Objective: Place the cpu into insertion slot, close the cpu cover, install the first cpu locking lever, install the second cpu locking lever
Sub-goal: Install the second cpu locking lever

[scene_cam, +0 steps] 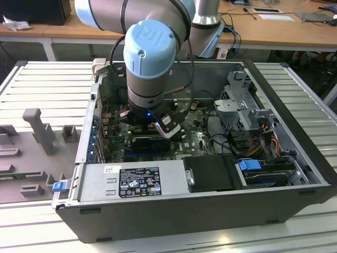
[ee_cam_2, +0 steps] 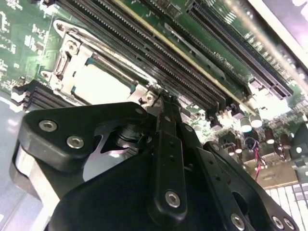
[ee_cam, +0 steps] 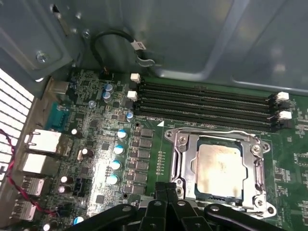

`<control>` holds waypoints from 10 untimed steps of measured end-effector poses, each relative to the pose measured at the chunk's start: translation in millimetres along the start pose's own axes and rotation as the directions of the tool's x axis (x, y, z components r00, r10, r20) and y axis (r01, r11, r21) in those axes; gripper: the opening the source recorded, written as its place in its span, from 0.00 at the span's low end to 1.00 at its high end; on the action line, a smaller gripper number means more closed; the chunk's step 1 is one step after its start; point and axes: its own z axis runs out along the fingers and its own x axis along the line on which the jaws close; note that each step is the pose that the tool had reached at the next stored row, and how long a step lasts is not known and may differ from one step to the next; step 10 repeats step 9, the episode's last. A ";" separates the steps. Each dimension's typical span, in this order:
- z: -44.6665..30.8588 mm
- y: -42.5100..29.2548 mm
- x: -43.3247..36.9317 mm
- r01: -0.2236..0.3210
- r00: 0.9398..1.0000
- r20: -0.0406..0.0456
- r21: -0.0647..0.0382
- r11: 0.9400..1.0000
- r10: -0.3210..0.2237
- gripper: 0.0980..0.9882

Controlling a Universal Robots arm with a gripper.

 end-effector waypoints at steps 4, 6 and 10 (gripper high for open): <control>-10.6 4.1 -0.2 0.000 1.000 0.000 0.001 1.000 0.000 0.01; -13.1 5.0 -0.3 0.000 1.000 0.000 0.001 1.000 0.000 0.01; -13.4 5.2 -0.3 0.000 1.000 0.000 0.001 1.000 0.000 0.01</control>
